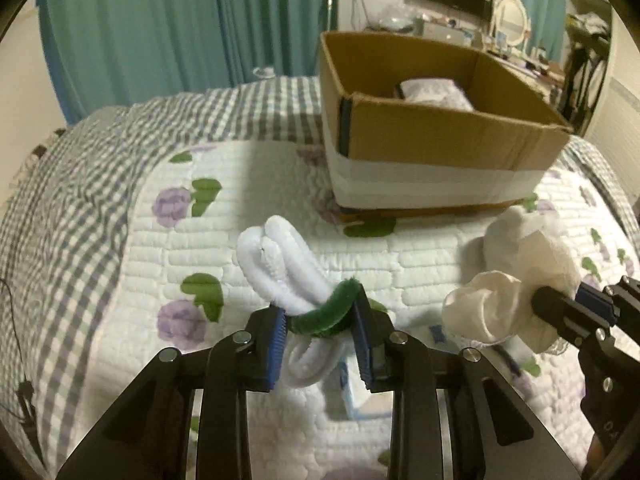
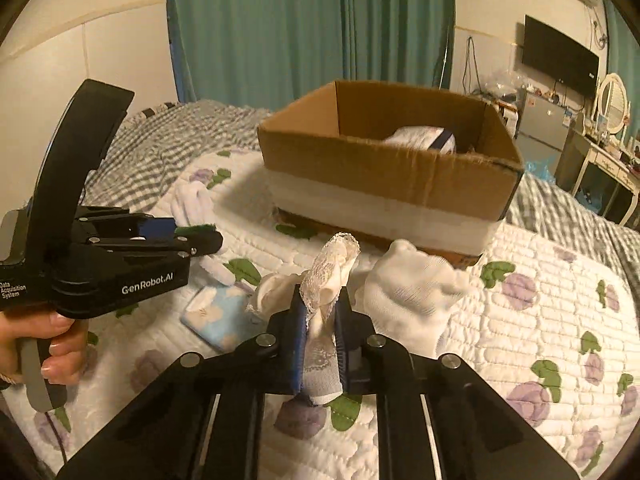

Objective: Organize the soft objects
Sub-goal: 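Lift both socks and carry them over the cardboard box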

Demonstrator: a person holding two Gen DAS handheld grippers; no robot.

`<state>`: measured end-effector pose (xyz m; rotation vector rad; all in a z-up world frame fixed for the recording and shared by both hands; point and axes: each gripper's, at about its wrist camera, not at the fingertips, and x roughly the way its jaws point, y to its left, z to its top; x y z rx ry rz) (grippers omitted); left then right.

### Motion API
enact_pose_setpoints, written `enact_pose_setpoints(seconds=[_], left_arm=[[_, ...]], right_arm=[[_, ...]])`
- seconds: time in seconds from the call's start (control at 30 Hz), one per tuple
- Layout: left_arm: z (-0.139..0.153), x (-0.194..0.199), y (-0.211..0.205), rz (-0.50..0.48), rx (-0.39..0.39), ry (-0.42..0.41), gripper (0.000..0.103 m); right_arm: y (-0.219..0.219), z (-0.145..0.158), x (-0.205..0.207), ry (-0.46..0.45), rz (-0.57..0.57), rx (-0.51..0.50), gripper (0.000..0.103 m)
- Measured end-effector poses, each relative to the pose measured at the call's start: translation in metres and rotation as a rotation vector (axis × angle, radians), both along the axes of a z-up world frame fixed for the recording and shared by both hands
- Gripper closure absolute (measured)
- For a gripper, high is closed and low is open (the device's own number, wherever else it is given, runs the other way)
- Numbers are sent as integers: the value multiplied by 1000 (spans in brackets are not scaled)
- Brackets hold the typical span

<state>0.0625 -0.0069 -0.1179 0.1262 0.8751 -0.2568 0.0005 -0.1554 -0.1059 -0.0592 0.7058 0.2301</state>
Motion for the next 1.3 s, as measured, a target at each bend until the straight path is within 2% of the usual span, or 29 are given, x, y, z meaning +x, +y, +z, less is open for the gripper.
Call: enact_pose_setpoints(seconds=[0.17,0.33,0.57,0.8,1.3], left_arm=[[19,-13,-2,-22,-22,-33,74],[45,-22,-4,-47,-38,-111,74],[74,-31,3,-31,-69,-189,74],[100,-43,-3,-45,-40,-280,74],[166,-46,5,-40,-179,-382,74]], right_arm=[[-1,18,-13,-56,-20,-7,91],[-7,37,-23,-110,-44,7,91],[-17,67,-34,-193,-67,32,91],[-28,100,-40,-277,-80,28,91],[-43,165,-45,-467,-123,37,91]])
